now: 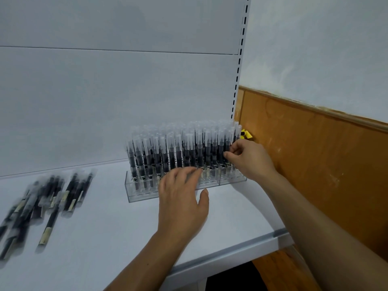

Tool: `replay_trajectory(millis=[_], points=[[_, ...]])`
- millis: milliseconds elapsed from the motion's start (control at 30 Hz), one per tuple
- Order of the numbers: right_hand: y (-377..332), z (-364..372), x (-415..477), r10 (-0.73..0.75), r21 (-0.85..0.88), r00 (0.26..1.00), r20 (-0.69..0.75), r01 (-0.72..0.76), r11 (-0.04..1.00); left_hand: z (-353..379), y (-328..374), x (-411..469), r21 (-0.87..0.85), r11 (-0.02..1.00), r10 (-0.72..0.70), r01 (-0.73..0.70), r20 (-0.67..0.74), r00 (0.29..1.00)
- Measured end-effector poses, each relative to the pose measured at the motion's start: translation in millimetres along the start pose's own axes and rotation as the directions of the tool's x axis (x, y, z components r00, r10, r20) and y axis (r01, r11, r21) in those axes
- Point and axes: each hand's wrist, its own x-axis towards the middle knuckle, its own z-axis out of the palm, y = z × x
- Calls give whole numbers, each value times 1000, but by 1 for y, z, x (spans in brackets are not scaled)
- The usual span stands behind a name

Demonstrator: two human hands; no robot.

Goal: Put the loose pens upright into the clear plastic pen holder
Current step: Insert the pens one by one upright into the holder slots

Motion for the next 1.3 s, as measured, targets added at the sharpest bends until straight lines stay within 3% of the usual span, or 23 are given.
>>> replay_trajectory(millis=[233, 367, 467, 667, 800, 900, 1033, 1300], points=[[-14, -15, -4, 23, -129, 999, 42, -17, 991, -15, -5, -3, 30, 997, 69, -73, 102, 992], [-24, -24, -16, 31, -257, 997, 63, -14, 966, -44, -21, -6, 0, 994, 107, -107, 51, 993], [-43, -26, -32, -12, -244, 994, 113, 39, 969, -74, -45, -11, -15, 996, 87, -87, -4, 996], [-122, 26, -72, -186, -98, 897, 402, 244, 965, -134, -109, -35, 8, 989, -144, 146, -116, 983], [-173, 78, -87, -294, 8, 819, 493, 334, 943, -162, -150, -55, 39, 955, -285, 295, -166, 944], [-202, 117, -90, -335, 66, 784, 523, 354, 933, -178, -180, -69, 5, 909, -410, 417, -178, 895], [-224, 159, -82, -338, 57, 802, 492, 358, 932, -188, -208, -81, -65, 832, -554, 552, -180, 813], [-242, 202, -66, -341, -9, 821, 458, 388, 922, -201, -240, -64, -27, 686, -726, 727, 23, 687]])
